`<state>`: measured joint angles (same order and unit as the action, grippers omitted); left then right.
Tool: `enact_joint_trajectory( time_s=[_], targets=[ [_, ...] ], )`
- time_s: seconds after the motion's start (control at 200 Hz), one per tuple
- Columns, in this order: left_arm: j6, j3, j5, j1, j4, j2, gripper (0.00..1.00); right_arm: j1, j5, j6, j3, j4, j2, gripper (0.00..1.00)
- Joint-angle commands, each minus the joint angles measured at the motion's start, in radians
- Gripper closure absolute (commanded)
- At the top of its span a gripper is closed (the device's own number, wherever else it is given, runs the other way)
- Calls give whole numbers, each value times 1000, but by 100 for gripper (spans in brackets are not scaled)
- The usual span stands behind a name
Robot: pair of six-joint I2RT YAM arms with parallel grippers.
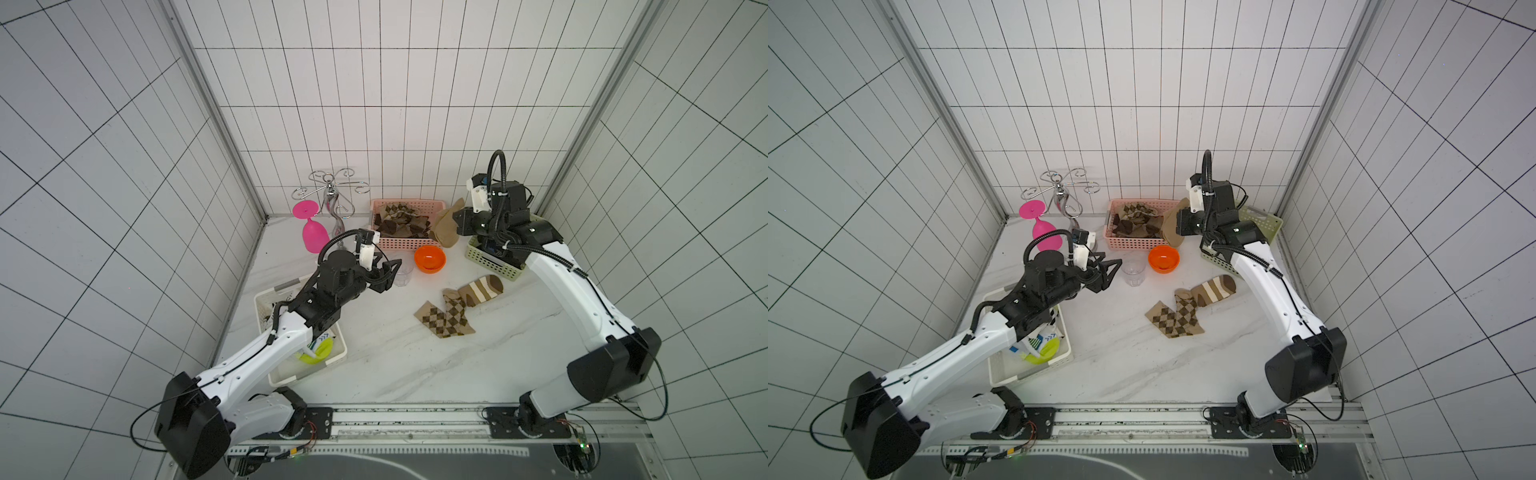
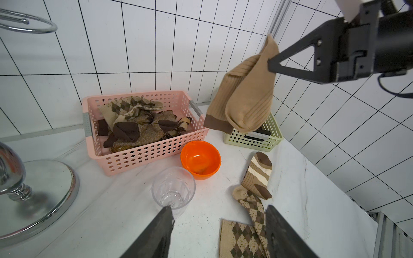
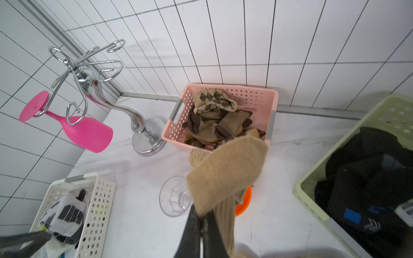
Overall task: Sort the socks into the basket by color
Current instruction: Place the sock in the bin.
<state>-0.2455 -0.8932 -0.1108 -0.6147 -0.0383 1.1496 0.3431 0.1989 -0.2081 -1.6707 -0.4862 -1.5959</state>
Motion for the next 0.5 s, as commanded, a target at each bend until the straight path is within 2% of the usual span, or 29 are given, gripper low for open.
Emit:
enact_joint_trajectory(
  time_s=[0.0, 0.25, 0.495],
  targets=[
    [-2, 21, 16, -4, -34, -35, 34, 7, -9, 35, -183, 52, -113, 100],
    [-13, 46, 23, -3, -72, -71, 34, -2, -45, 67, -304, 142, -350, 100],
    [-30, 51, 41, -2, -102, -88, 34, -58, -22, 65, -483, 214, -629, 100]
  ],
)
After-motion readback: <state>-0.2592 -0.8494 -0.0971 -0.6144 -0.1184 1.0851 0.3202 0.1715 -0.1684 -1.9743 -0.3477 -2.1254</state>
